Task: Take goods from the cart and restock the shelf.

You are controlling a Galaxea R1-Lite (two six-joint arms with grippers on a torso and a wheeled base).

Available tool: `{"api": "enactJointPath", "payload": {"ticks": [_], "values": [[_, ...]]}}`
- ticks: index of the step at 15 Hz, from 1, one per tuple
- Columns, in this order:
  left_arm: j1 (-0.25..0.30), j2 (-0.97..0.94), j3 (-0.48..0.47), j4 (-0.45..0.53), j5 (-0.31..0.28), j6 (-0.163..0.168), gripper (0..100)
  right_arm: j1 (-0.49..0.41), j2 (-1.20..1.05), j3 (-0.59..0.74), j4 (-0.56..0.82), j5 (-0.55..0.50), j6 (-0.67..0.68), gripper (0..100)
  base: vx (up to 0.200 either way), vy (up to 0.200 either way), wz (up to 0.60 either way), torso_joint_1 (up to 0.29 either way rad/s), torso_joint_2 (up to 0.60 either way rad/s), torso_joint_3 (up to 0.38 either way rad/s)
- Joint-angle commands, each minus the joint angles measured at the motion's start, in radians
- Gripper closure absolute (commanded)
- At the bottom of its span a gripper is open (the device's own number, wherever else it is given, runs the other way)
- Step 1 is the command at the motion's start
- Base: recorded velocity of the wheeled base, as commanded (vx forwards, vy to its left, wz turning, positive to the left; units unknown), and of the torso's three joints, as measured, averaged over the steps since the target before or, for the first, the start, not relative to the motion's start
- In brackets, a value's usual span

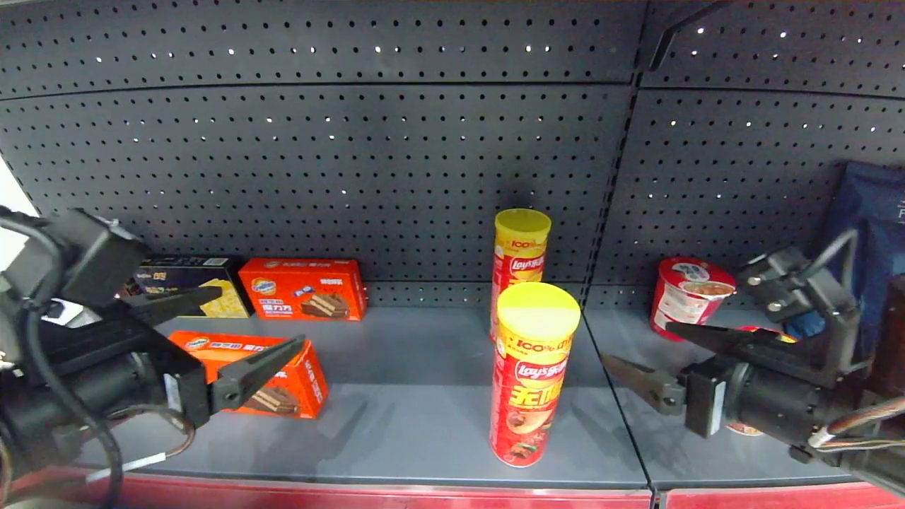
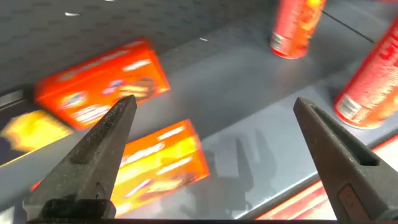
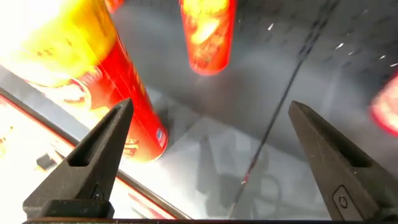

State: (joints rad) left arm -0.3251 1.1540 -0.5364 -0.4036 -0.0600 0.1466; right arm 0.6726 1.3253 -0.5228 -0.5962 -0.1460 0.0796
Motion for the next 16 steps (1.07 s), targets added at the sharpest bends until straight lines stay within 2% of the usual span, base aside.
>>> {"api": "enactJointPath", "payload": {"ticks": [1, 2, 3, 4, 6, 7, 8, 9, 10, 11, 12, 13, 15, 16], "values": [[0.146, -0.264, 0.141, 0.006, 0.0, -0.005, 0, -0.068, -0.206, 0.113, -0.005, 0.008, 0.005, 0, 0.0, 0.0, 0.0, 0.0, 0.0, 0.0], [0.176, -0.306, 0.173, 0.008, 0.0, -0.007, 0, -0.087, -0.233, 0.141, -0.007, 0.016, 0.005, 0, 0.0, 0.0, 0.0, 0.0, 0.0, 0.0], [0.251, -0.402, 0.242, 0.011, 0.0, -0.012, 0, -0.136, -0.298, 0.194, -0.008, 0.032, 0.006, 0, 0.0, 0.0, 0.0, 0.0, 0.0, 0.0], [0.297, -0.465, 0.291, 0.014, 0.003, -0.013, 0, -0.169, -0.336, 0.213, -0.008, 0.034, 0.006, 0, 0.0, 0.0, 0.0, 0.0, 0.0, 0.0], [0.331, -0.616, 0.377, 0.037, 0.06, -0.013, 0, -0.258, -0.405, 0.23, -0.004, 0.034, 0.006, 0, 0.0, 0.0, 0.0, 0.0, 0.0, 0.0], [0.331, -0.692, 0.394, 0.094, 0.094, -0.012, 0, -0.289, -0.436, 0.237, -0.002, 0.034, 0.005, 0, 0.0, 0.0, 0.0, 0.0, 0.0, 0.0], [0.331, -0.769, 0.394, 0.166, 0.114, -0.012, 0, -0.306, -0.466, 0.244, 0.004, 0.032, 0.0, 0, 0.0, 0.0, 0.0, 0.0, 0.0, 0.0], [0.331, -0.955, 0.38, 0.384, 0.124, -0.012, 0, -0.346, -0.535, 0.271, 0.018, 0.026, -0.003, 0, 0.0, 0.0, 0.0, 0.0, 0.0, 0.0], [0.333, -1.079, 0.366, 0.522, 0.127, -0.012, 0, -0.398, -0.581, 0.294, 0.039, 0.016, -0.011, 0, 0.0, 0.0, 0.0, 0.0, 0.0, 0.0], [0.33, -1.154, 0.363, 0.611, 0.149, -0.009, 0, -0.433, -0.637, 0.325, 0.068, 0.002, -0.021, 0, 0.0, 0.0, 0.0, 0.0, 0.0, 0.0], [0.33, -1.154, 0.357, 0.62, 0.193, -0.01, 0, -0.449, -0.699, 0.36, 0.107, -0.017, -0.03, 0, 0.0, 0.0, 0.0, 0.0, 0.0, 0.0], [0.33, -1.154, 0.355, 0.603, 0.2, -0.015, 0, -0.453, -0.749, 0.382, 0.141, -0.038, -0.043, 0, 0.0, 0.0, 0.0, 0.0, 0.0, 0.0], [0.33, -1.154, 0.447, 0.56, 0.193, -0.002, 0, -0.469, -0.974, 0.432, 0.305, -0.075, -0.096, 0, 0.0, 0.0, 0.0, 0.0, 0.0, 0.0], [0.33, -1.154, 0.481, 0.474, 0.18, -0.002, 0, -0.492, -1.051, 0.431, 0.377, -0.073, -0.098, 0, 0.0, 0.0, 0.0, 0.0, 0.0, 0.0]]}}
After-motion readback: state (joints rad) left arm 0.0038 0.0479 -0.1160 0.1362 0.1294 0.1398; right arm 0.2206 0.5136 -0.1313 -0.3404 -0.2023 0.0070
